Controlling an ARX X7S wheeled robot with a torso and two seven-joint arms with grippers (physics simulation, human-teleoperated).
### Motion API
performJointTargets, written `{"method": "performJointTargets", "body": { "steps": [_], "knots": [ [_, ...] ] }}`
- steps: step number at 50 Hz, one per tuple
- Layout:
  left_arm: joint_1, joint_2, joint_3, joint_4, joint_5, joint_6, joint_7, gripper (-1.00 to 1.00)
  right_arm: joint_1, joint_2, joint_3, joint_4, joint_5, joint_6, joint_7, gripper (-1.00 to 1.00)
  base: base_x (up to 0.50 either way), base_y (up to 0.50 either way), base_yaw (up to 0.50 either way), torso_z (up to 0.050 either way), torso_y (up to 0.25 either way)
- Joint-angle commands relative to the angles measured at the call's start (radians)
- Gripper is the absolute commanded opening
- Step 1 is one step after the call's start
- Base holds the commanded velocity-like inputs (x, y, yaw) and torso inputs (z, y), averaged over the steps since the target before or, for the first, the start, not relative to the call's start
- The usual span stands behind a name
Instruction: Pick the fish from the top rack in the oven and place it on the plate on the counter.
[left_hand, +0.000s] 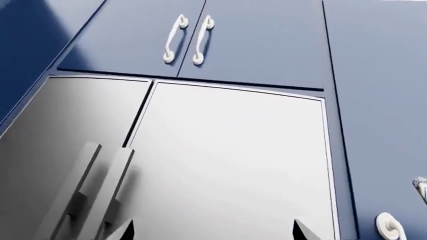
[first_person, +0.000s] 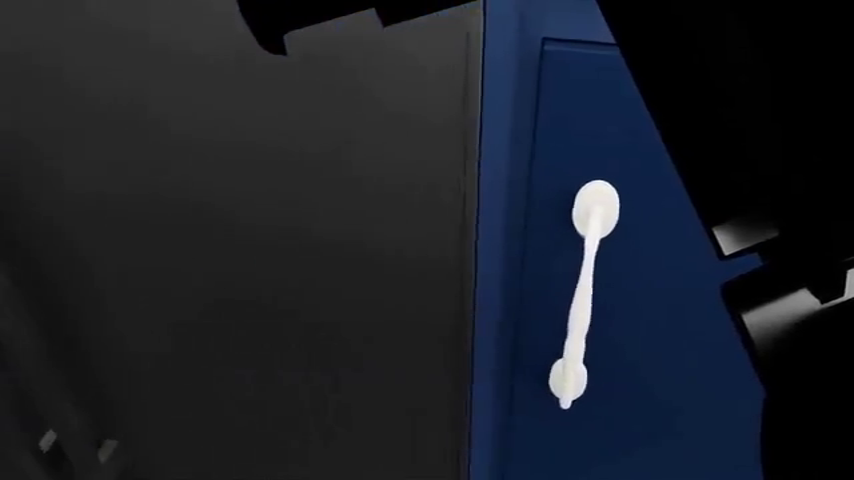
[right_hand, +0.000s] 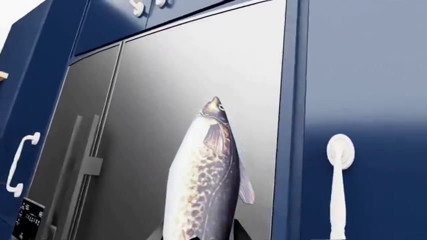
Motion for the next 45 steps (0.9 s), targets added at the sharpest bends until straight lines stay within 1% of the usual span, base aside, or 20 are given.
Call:
{"method": "performJointTargets", "body": {
  "steps": [1, 45],
  "knots": [
    [0.007, 0.000, -0.005, 0.004, 0.002, -0.003, -0.002, 1.00, -0.001, 0.004, 0.003, -0.004, -0.008, -0.003, -0.005, -1.00, 0.06, 0.01, 0.50, 0.000, 0.000],
    [0.019, 0.006, -0.029, 0.007, -0.006, -0.012, -0.002, 1.00, -0.002, 0.013, -0.003, -0.007, -0.013, -0.022, -0.012, -1.00, 0.07, 0.02, 0.50, 0.000, 0.000]
  ]
}}
